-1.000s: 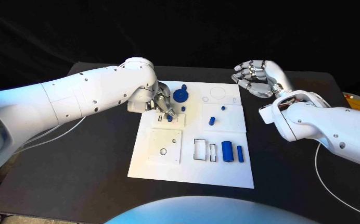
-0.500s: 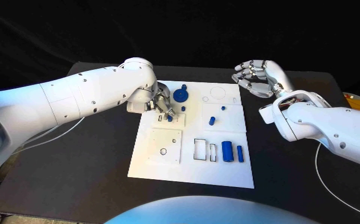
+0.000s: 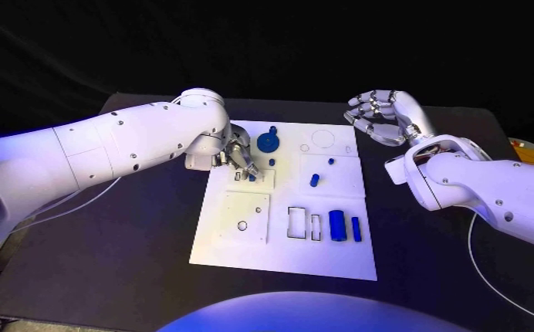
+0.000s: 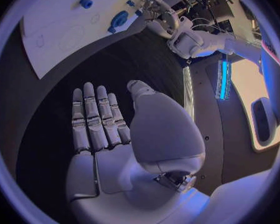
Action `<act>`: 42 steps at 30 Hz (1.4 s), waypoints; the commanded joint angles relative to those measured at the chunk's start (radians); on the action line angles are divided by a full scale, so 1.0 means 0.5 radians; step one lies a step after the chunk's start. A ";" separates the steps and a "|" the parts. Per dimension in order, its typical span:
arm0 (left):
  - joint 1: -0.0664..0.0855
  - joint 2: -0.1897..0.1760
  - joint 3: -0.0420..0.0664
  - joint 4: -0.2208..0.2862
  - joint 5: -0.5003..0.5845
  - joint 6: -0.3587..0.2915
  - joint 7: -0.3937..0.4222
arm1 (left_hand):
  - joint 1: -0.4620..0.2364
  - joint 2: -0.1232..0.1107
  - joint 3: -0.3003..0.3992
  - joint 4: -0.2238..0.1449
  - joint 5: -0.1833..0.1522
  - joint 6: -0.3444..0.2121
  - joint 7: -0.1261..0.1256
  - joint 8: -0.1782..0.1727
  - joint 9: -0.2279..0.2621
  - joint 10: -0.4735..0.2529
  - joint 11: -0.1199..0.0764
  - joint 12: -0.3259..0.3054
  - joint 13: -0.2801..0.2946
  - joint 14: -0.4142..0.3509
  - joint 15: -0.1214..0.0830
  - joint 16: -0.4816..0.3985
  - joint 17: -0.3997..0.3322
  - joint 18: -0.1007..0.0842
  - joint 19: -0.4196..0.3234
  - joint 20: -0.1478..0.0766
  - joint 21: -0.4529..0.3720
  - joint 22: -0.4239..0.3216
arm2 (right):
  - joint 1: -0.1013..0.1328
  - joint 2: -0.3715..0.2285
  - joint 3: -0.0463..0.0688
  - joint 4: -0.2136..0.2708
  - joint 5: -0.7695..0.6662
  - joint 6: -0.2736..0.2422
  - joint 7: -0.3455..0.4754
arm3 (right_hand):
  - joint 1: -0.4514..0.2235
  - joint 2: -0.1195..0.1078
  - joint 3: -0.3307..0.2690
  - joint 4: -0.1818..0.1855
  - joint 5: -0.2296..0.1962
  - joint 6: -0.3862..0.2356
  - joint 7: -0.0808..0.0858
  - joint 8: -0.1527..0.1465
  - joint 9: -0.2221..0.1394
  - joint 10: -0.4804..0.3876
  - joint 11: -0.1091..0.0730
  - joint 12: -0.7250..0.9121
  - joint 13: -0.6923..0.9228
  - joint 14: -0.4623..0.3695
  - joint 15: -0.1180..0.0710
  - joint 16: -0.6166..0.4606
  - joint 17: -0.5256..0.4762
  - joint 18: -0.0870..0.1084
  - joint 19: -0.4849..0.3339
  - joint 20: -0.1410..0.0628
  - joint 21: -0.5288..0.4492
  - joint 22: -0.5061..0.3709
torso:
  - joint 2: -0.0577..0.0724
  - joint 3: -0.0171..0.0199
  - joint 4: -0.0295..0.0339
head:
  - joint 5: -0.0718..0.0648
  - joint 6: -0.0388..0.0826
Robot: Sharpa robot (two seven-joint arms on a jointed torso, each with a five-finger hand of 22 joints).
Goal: Assemble the parts on the task board
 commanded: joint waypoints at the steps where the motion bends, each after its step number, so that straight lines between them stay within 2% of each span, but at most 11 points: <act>1: 0.002 -0.024 0.017 0.033 -0.017 -0.040 -0.007 | -0.018 0.007 -0.012 0.000 0.011 0.015 -0.001 -0.009 0.002 0.011 0.001 0.008 -0.003 0.152 -0.015 0.006 0.306 -0.013 0.001 -0.008 -0.013 -0.003 | -0.002 0.000 0.000 -0.002 -0.013 0.016 0.022 | -0.012 -0.003 -0.011 -0.003 0.011 -0.011 0.125 0.010 -0.002 -0.004 0.011 0.014 -0.002 -0.015 0.001 -0.009 -0.002 0.001 -0.014 -0.006 -0.011 -0.002 | -0.003 -0.0002 0.000 | -0.001 0.010; 6: 0.030 -0.061 0.064 0.076 0.029 -0.138 0.000 | -0.026 0.019 -0.037 -0.001 0.017 -0.016 0.008 -0.033 -0.004 -0.018 0.007 -0.021 -0.052 0.152 -0.011 0.005 0.303 -0.009 -0.011 -0.006 -0.022 -0.021 | -0.003 0.002 0.000 -0.010 -0.011 0.015 0.024 | -0.012 -0.003 -0.011 -0.003 0.011 -0.011 0.125 0.011 -0.003 -0.003 0.011 0.014 -0.002 -0.017 0.002 -0.010 -0.003 0.002 -0.016 -0.005 -0.011 -0.003 | -0.003 -0.0003 0.002 | -0.005 0.022; 9: 0.053 -0.084 0.095 0.094 0.049 -0.200 0.004 | -0.010 0.025 -0.091 -0.003 0.019 -0.127 0.060 -0.149 -0.062 -0.105 0.051 -0.099 -0.164 0.150 0.023 0.003 0.300 -0.004 -0.030 0.016 -0.040 -0.050 | -0.004 0.003 0.000 -0.015 -0.010 0.013 0.025 | -0.012 -0.002 -0.011 -0.003 0.011 -0.011 0.125 0.011 -0.003 -0.003 0.011 0.014 -0.002 -0.018 0.002 -0.011 -0.004 0.002 -0.018 -0.005 -0.011 -0.004 | -0.002 -0.0008 0.000 | -0.004 0.030; 11: 0.076 -0.098 0.113 0.090 0.050 -0.231 0.007 | 0.021 0.032 -0.101 -0.006 0.025 -0.135 0.071 -0.175 -0.078 -0.119 0.062 -0.105 -0.164 0.151 0.034 0.004 0.301 -0.003 -0.032 0.027 -0.043 -0.054 | -0.005 0.003 0.000 -0.017 -0.010 0.012 0.027 | -0.012 -0.002 -0.011 -0.003 0.012 -0.010 0.124 0.013 -0.004 -0.002 0.011 0.015 -0.003 -0.024 0.004 -0.016 -0.009 0.002 -0.022 -0.005 -0.009 -0.008 | -0.002 -0.0010 -0.001 | -0.003 0.034; 14: 0.100 -0.107 0.126 0.061 0.055 -0.265 0.012 | 0.067 0.040 -0.124 -0.004 0.027 -0.207 0.111 -0.254 -0.122 -0.238 0.097 -0.220 -0.332 0.147 0.061 0.000 0.292 0.006 -0.061 0.048 -0.066 -0.096 | -0.007 0.003 0.000 -0.020 -0.009 0.011 0.029 | -0.012 -0.001 -0.011 -0.003 0.012 -0.009 0.124 0.014 -0.004 -0.001 0.011 0.015 -0.003 -0.027 0.004 -0.019 -0.011 0.002 -0.024 -0.004 -0.009 -0.009 | -0.003 -0.0004 0.001 | -0.004 0.041; 16: 0.110 -0.109 0.131 0.037 0.053 -0.295 0.017 | 0.086 0.046 -0.133 -0.004 0.027 -0.232 0.130 -0.289 -0.150 -0.283 0.115 -0.256 -0.380 0.146 0.078 -0.001 0.290 0.008 -0.067 0.062 -0.073 -0.106 | -0.008 0.004 0.000 -0.021 -0.009 0.011 0.029 | -0.012 -0.001 -0.011 -0.003 0.012 -0.009 0.124 0.014 -0.004 -0.001 0.011 0.015 -0.003 -0.027 0.004 -0.019 -0.011 0.002 -0.024 -0.004 -0.009 -0.009 | -0.002 0.0004 0.003 | -0.002 0.046; 18: 0.116 -0.109 0.134 0.013 0.044 -0.328 0.022 | 0.130 0.050 -0.145 -0.004 0.028 -0.321 0.144 -0.377 -0.218 -0.300 0.129 -0.267 -0.398 0.147 0.093 0.002 0.295 0.011 -0.070 0.081 -0.078 -0.112 | -0.009 0.005 0.000 -0.022 -0.008 0.011 0.030 | -0.012 -0.001 -0.011 -0.003 0.012 -0.009 0.124 0.014 -0.004 -0.001 0.011 0.015 -0.003 -0.027 0.004 -0.019 -0.011 0.002 -0.024 -0.004 -0.009 -0.009 | 0.000 -0.0017 0.004 | -0.003 0.051; 28: 0.123 -0.064 0.131 -0.144 -0.105 -0.369 0.044 | 0.198 0.039 -0.172 -0.004 0.028 -0.296 0.157 -0.378 -0.256 -0.313 0.140 -0.272 -0.411 0.148 0.104 0.005 0.298 0.011 -0.067 0.093 -0.078 -0.110 | -0.019 0.008 0.000 -0.026 -0.007 0.014 0.030 | -0.011 -0.001 -0.011 -0.004 0.012 -0.008 0.124 0.015 -0.004 0.000 0.011 0.015 -0.003 -0.027 0.004 -0.019 -0.012 0.002 -0.024 -0.004 -0.008 -0.010 | 0.003 -0.0050 0.004 | 0.004 0.063; 32: 0.118 -0.038 0.118 -0.196 -0.144 -0.360 0.054 | 0.205 0.039 -0.179 -0.004 0.027 -0.280 0.154 -0.364 -0.256 -0.311 0.138 -0.268 -0.407 0.148 0.103 0.006 0.299 0.010 -0.064 0.094 -0.076 -0.105 | -0.024 0.010 0.000 -0.026 -0.007 0.016 0.030 | -0.011 0.000 -0.010 -0.004 0.013 -0.008 0.124 0.016 -0.004 0.000 0.011 0.016 -0.003 -0.028 0.004 -0.021 -0.014 0.002 -0.025 -0.004 -0.008 -0.011 | 0.004 -0.0083 0.004 | 0.010 0.065; 35: 0.109 -0.009 0.098 -0.240 -0.162 -0.340 0.059 | 0.205 0.039 -0.180 -0.004 0.027 -0.279 0.154 -0.363 -0.256 -0.311 0.138 -0.269 -0.408 0.148 0.103 0.006 0.299 0.011 -0.066 0.094 -0.077 -0.108 | -0.027 0.011 0.000 -0.026 -0.007 0.017 0.030 | -0.011 0.000 -0.010 -0.004 0.013 -0.008 0.124 0.016 -0.004 0.000 0.011 0.016 -0.003 -0.028 0.004 -0.021 -0.014 0.002 -0.025 -0.004 -0.008 -0.011 | 0.004 -0.0041 0.002 | 0.013 0.066; 42: 0.089 0.035 0.078 -0.306 -0.196 -0.305 0.060 | 0.205 0.038 -0.188 -0.002 0.025 -0.269 0.155 -0.354 -0.257 -0.301 0.138 -0.257 -0.391 0.148 0.103 0.006 0.298 0.010 -0.063 0.095 -0.075 -0.103 | -0.029 0.012 0.000 -0.026 -0.007 0.019 0.030 | -0.010 0.000 -0.010 -0.004 0.013 -0.008 0.124 0.016 -0.004 0.001 0.011 0.016 -0.003 -0.028 0.004 -0.021 -0.015 0.003 -0.026 -0.004 -0.007 -0.012 | 0.008 -0.0043 -0.002 | 0.017 0.061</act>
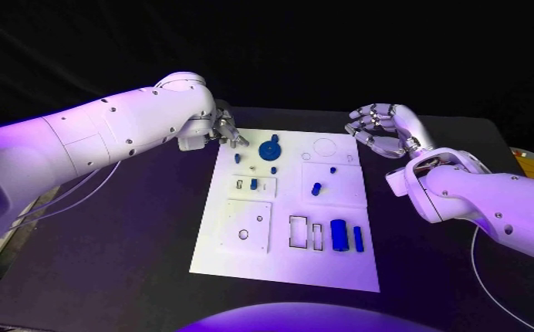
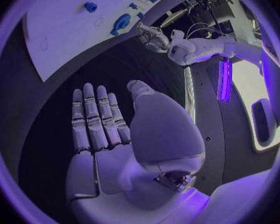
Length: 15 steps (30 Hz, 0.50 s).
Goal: Assemble the parts on the task board
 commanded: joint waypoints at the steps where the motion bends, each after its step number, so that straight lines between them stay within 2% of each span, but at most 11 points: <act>1: -0.006 0.017 -0.004 -0.023 -0.061 0.038 0.027 | 0.022 -0.001 -0.017 0.000 0.002 0.023 0.001 0.018 -0.003 0.000 0.002 0.005 0.005 0.152 0.012 0.006 0.299 0.010 -0.001 0.013 -0.003 0.004 | -0.002 0.002 0.000 0.001 -0.009 0.019 0.022 | -0.010 0.000 -0.010 -0.004 0.013 -0.008 0.124 0.009 -0.003 0.001 0.011 0.008 -0.003 -0.011 0.001 -0.009 -0.003 0.003 -0.011 -0.004 -0.007 -0.003 | 0.002 0.0020 -0.004 | 0.001 -0.006; 7: -0.013 0.033 -0.012 -0.051 -0.060 0.098 0.013 | 0.013 0.005 -0.032 0.002 0.000 0.039 0.000 0.034 -0.004 0.002 0.002 0.008 0.006 0.152 0.013 0.006 0.298 0.009 0.001 0.014 -0.002 0.008 | -0.003 0.002 0.000 0.001 -0.008 0.019 0.021 | -0.010 0.000 -0.010 -0.004 0.013 -0.008 0.124 0.009 -0.003 0.001 0.011 0.008 -0.003 -0.011 0.001 -0.009 -0.003 0.003 -0.011 -0.004 -0.007 -0.003 | -0.002 0.0061 -0.001 | 0.001 -0.014; 15: -0.016 0.039 -0.015 -0.066 -0.030 0.154 0.002 | 0.026 0.023 -0.041 -0.001 0.005 0.082 -0.009 0.074 0.000 0.014 -0.005 0.020 0.022 0.152 0.008 0.007 0.299 0.009 0.003 0.014 -0.001 0.011 | -0.003 0.003 0.000 0.000 -0.008 0.020 0.022 | -0.010 0.000 -0.010 -0.004 0.013 -0.008 0.124 0.009 -0.003 0.001 0.011 0.008 -0.003 -0.011 0.001 -0.009 -0.003 0.003 -0.011 -0.004 -0.007 -0.003 | -0.004 0.0047 -0.002 | 0.002 -0.018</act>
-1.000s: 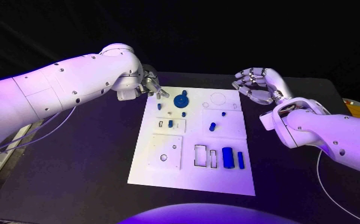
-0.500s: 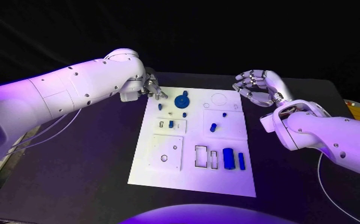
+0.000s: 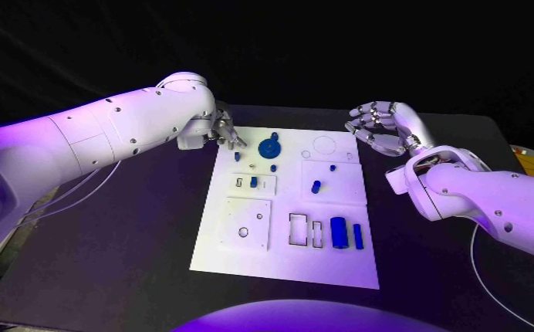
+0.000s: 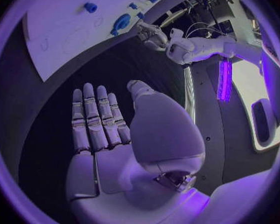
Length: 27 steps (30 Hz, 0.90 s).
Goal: Assemble the parts on the task board
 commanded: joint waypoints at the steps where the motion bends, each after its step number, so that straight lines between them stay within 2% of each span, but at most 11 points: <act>1: -0.001 0.006 0.000 -0.001 0.016 0.090 0.002 | 0.013 0.009 -0.014 -0.001 0.005 0.021 -0.003 0.016 0.003 0.017 -0.006 0.012 0.009 0.152 0.008 0.006 0.298 0.009 0.003 0.014 -0.001 0.002 | -0.001 0.002 0.000 0.001 -0.008 0.019 0.021 | -0.010 0.000 -0.010 -0.004 0.013 -0.008 0.124 0.009 -0.003 0.001 0.011 0.008 -0.002 -0.011 0.001 -0.009 -0.003 0.003 -0.012 -0.004 -0.007 -0.003 | 0.000 0.0000 0.000 | 0.002 0.000; 9: -0.002 0.012 -0.004 -0.007 0.056 0.147 -0.001 | 0.047 0.031 -0.008 -0.003 0.008 0.064 -0.022 0.055 0.008 0.051 -0.022 0.037 0.046 0.152 -0.005 0.007 0.300 0.008 0.006 0.007 0.002 0.008 | -0.001 0.004 0.000 0.000 -0.008 0.020 0.021 | -0.008 0.001 -0.009 -0.005 0.013 -0.007 0.124 0.010 -0.004 0.001 0.011 0.008 -0.002 -0.012 0.001 -0.011 -0.006 0.003 -0.013 -0.004 -0.006 -0.005 | 0.000 0.0000 0.001 | 0.003 -0.003; 27: -0.013 0.027 -0.010 -0.018 0.103 0.125 0.004 | 0.112 0.060 0.023 -0.008 0.010 0.072 -0.034 0.068 0.003 0.067 -0.034 0.042 0.058 0.152 -0.016 0.007 0.298 0.006 0.009 -0.003 0.005 0.014 | -0.001 0.006 0.000 0.001 -0.007 0.022 0.021 | -0.007 0.002 -0.009 -0.005 0.014 -0.007 0.123 0.011 -0.005 0.002 0.011 0.008 -0.002 -0.012 0.001 -0.012 -0.009 0.004 -0.014 -0.003 -0.005 -0.008 | 0.000 0.0015 0.000 | -0.003 -0.006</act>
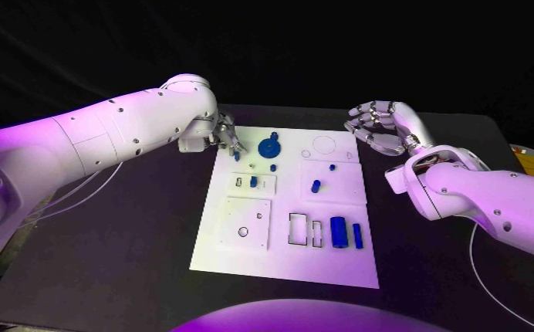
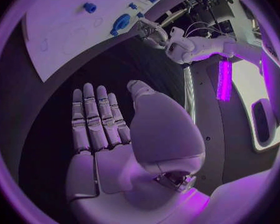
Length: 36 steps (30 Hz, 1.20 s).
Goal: Assemble the parts on the task board
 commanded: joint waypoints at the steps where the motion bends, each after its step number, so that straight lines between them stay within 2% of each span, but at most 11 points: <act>1: -0.001 0.005 0.000 0.000 0.031 0.022 0.007 | 0.030 -0.002 0.016 0.002 0.009 0.016 -0.006 0.009 -0.002 0.017 0.001 0.008 0.004 0.145 -0.009 0.007 0.298 0.006 0.009 -0.003 0.005 0.002 | -0.001 0.001 0.000 0.003 -0.008 0.021 0.020 | -0.007 0.002 -0.009 -0.005 0.014 -0.007 0.123 0.011 -0.003 0.002 0.011 0.008 -0.003 -0.012 0.001 -0.013 -0.002 0.004 -0.014 -0.003 -0.005 -0.002 | 0.000 -0.0001 0.001 | -0.001 -0.003; 6: -0.004 0.007 -0.001 -0.004 0.033 0.019 0.007 | 0.081 0.011 0.039 0.000 0.010 0.015 -0.010 0.014 -0.005 0.019 -0.002 0.004 0.002 0.145 -0.013 0.006 0.298 0.006 0.009 -0.008 0.005 0.004 | -0.001 0.000 0.000 0.003 -0.007 0.023 0.020 | -0.007 0.002 -0.009 -0.005 0.014 -0.007 0.123 0.011 -0.003 0.002 0.011 0.008 -0.003 -0.012 0.001 -0.013 -0.002 0.004 -0.014 -0.003 -0.005 -0.002 | -0.001 -0.0006 0.000 | -0.002 -0.006; 10: -0.005 0.007 -0.001 -0.008 0.034 0.023 0.006 | 0.182 0.035 0.101 -0.010 0.005 0.009 -0.016 0.024 -0.009 0.023 -0.008 -0.002 0.002 0.145 -0.019 0.006 0.298 0.005 0.010 -0.013 0.006 0.008 | -0.001 -0.001 0.000 0.004 -0.007 0.023 0.020 | -0.007 0.002 -0.009 -0.005 0.014 -0.007 0.123 0.011 -0.003 0.002 0.011 0.008 -0.003 -0.012 0.001 -0.013 -0.002 0.004 -0.014 -0.003 -0.005 -0.002 | 0.000 -0.0011 0.000 | -0.003 -0.008; 23: -0.008 0.015 -0.004 -0.025 0.033 0.026 0.006 | 0.318 0.050 0.209 -0.032 0.006 -0.001 -0.022 0.047 -0.008 0.033 -0.015 -0.004 0.009 0.145 -0.024 0.006 0.297 0.005 0.009 -0.019 0.006 0.011 | -0.001 -0.003 0.000 0.006 -0.006 0.026 0.020 | -0.007 0.002 -0.009 -0.005 0.013 -0.007 0.123 0.012 -0.004 0.002 0.011 0.008 -0.003 -0.011 0.001 -0.013 -0.004 0.004 -0.014 -0.003 -0.004 -0.004 | 0.001 -0.0015 0.000 | -0.009 -0.018; 29: -0.010 0.011 -0.005 -0.027 0.076 -0.036 0.025 | 0.446 0.064 0.420 -0.129 0.007 -0.019 -0.024 0.105 0.021 0.061 -0.021 -0.004 0.027 0.145 -0.029 0.006 0.297 0.003 0.014 -0.025 0.011 0.021 | -0.001 -0.005 0.000 0.006 -0.006 0.026 0.021 | -0.007 0.002 -0.009 -0.005 0.013 -0.007 0.123 0.012 -0.004 0.002 0.011 0.008 -0.003 -0.011 0.001 -0.013 -0.004 0.004 -0.014 -0.003 -0.004 -0.004 | -0.002 0.0005 0.000 | -0.007 -0.021; 36: -0.010 -0.035 -0.003 0.026 0.216 -0.130 0.046 | 0.418 0.023 0.639 -0.214 0.010 -0.036 -0.020 0.185 0.069 0.109 -0.019 0.016 0.069 0.147 -0.027 0.007 0.300 0.000 0.023 -0.023 0.021 0.037 | -0.001 -0.007 0.000 0.005 -0.006 0.027 0.020 | -0.007 0.002 -0.009 -0.005 0.013 -0.007 0.123 0.012 -0.004 0.002 0.011 0.008 -0.003 -0.011 0.001 -0.013 -0.004 0.004 -0.014 -0.003 -0.004 -0.004 | -0.005 0.0015 0.000 | 0.000 -0.020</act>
